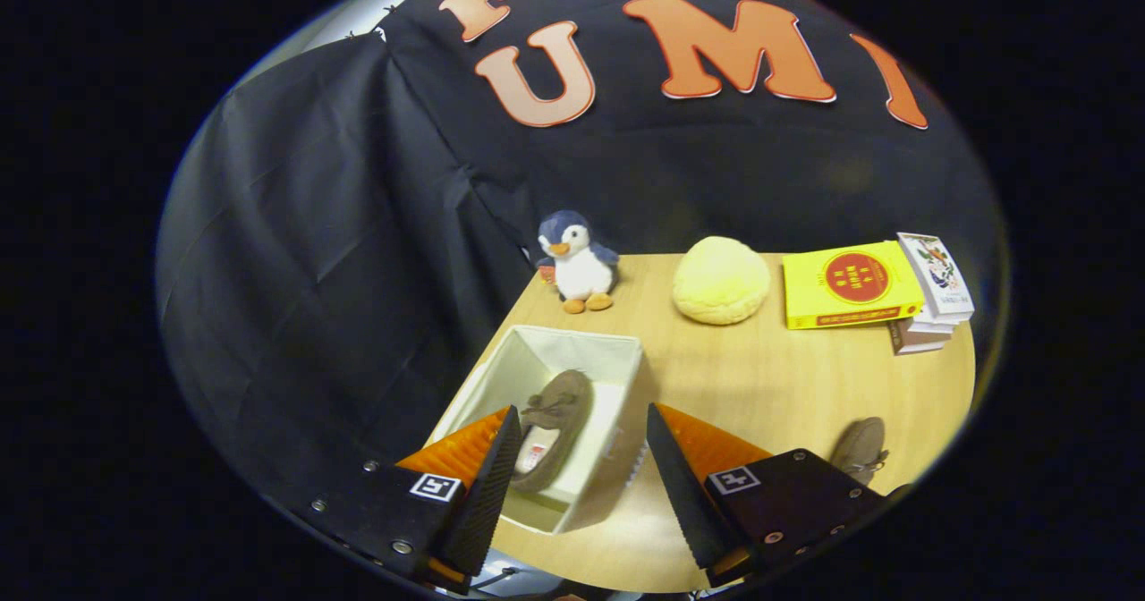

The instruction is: Open the storage box then place both shoes into the box .Put the left shoe in first, then the right shoe, with the right side of both shoes facing outward in a uniform manner.

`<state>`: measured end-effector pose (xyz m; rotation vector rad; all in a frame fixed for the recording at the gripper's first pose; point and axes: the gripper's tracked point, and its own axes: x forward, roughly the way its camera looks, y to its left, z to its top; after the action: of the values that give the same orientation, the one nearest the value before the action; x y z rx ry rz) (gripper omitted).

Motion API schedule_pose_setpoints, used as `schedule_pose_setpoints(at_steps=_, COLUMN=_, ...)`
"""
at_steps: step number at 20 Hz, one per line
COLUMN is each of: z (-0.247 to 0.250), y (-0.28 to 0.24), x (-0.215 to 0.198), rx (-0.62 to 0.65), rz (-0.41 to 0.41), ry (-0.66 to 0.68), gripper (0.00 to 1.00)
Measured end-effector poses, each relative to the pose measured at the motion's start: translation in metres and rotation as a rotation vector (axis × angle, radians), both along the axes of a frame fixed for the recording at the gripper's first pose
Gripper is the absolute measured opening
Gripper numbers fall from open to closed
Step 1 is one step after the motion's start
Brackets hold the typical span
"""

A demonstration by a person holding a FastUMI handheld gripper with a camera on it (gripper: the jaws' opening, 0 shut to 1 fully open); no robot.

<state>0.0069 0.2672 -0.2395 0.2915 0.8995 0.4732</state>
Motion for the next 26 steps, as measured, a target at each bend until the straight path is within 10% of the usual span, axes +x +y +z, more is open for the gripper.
schedule_pose_setpoints(at_steps=16, z=-0.13, y=-0.246, x=-0.066, rx=-0.26, rz=-0.192, ry=0.108, gripper=0.97)
schedule_pose_setpoints(at_steps=26, z=-0.238, y=-0.282, x=-0.106, rx=-0.297, rz=-0.18, ry=0.273, gripper=0.98)
